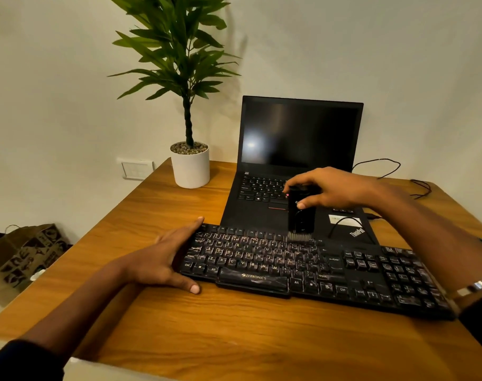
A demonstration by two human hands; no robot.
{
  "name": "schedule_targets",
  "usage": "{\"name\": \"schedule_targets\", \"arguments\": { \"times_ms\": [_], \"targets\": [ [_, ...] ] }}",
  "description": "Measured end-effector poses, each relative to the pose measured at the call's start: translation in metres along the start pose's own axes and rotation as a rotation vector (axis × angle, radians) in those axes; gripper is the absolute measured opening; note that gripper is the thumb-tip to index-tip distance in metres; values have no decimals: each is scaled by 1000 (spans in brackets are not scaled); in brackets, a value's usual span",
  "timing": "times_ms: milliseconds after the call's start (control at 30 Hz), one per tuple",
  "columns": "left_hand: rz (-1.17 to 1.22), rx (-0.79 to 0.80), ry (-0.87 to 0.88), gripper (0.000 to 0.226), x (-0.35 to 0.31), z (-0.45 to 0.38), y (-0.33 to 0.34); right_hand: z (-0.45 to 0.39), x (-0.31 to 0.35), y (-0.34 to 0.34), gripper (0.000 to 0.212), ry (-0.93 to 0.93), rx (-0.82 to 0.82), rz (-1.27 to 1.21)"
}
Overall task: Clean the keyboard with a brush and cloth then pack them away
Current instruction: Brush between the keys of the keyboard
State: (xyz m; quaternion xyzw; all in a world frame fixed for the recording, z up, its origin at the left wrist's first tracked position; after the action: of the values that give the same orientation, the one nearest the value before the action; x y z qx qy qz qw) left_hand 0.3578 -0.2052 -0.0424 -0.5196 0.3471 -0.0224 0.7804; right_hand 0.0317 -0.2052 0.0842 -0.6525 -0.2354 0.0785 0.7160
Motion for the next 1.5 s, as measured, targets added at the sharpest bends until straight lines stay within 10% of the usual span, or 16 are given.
{"name": "schedule_targets", "arguments": {
  "times_ms": [1500],
  "targets": [
    [132,18,23,134,17,-12,1,22,15,5,44,-45,-130,23]
  ]
}}
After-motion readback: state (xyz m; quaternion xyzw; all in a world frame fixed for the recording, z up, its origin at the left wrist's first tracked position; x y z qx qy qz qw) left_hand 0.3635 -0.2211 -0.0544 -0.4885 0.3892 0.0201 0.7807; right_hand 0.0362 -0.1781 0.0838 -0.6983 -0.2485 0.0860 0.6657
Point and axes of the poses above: each hand's wrist, its own z-axis away from the middle knuckle, its own y-axis out of the palm, x = y × z, the point moved 4 cm from there along -z, towards the middle knuckle, and after that the axes turned 5 degrees about -y, right-handed, at the moved point
